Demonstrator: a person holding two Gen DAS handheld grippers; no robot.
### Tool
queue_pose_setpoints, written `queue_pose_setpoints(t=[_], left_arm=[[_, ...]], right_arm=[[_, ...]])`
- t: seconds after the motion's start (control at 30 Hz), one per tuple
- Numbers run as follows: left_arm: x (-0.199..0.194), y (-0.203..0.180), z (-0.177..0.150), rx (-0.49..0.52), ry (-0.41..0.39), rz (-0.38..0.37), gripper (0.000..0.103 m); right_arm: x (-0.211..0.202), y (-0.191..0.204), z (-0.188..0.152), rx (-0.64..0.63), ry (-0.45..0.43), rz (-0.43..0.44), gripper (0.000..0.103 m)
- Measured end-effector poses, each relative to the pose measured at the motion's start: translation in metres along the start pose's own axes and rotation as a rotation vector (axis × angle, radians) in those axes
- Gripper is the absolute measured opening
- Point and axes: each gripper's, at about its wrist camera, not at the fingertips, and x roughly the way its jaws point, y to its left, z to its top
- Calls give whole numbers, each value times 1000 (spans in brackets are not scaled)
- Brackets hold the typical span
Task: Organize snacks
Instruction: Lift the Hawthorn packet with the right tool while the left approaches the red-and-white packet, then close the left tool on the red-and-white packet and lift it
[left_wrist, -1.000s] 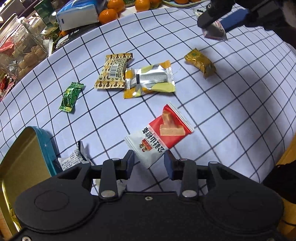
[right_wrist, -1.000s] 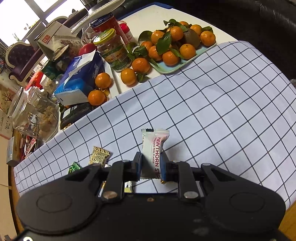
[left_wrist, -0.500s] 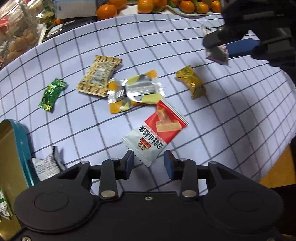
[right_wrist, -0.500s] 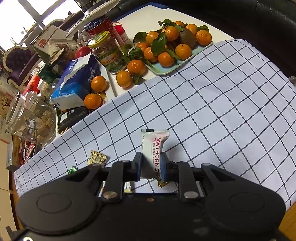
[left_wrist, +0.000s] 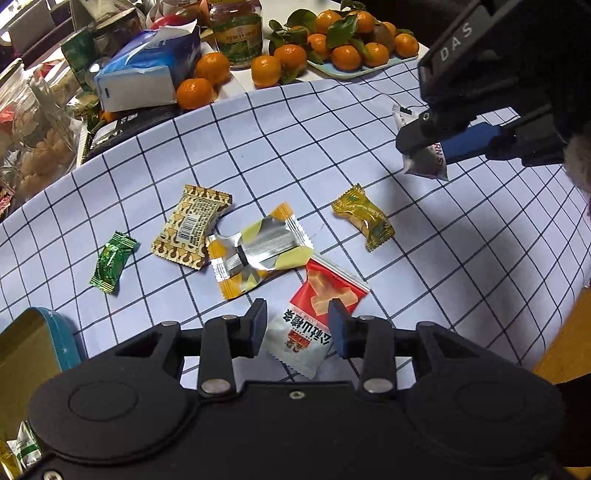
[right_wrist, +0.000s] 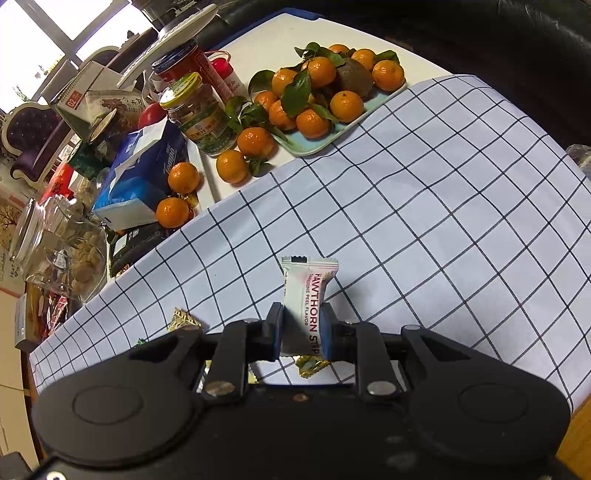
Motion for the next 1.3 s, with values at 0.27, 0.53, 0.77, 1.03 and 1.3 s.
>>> queue_pose_setpoints(t=[0.27,0.53,0.77,1.03,1.3], left_arm=[[11,-11,1,66,37,7,47],[19,-25,1,126,48,33,58],[25,-10,11,-54,78,-15,59],[19,1,17,-220,99,-59,48],[2,10,20,-293,63,-66,45]], right_arm=[[-9,-10,1,7,-6,15,22],[-13,-28,4,32,9,21,22],[-16,-38,8,58,3,25,22],[-17,-35,9,50,-1,21,22],[-14,-26,7,28,-4,9,22]])
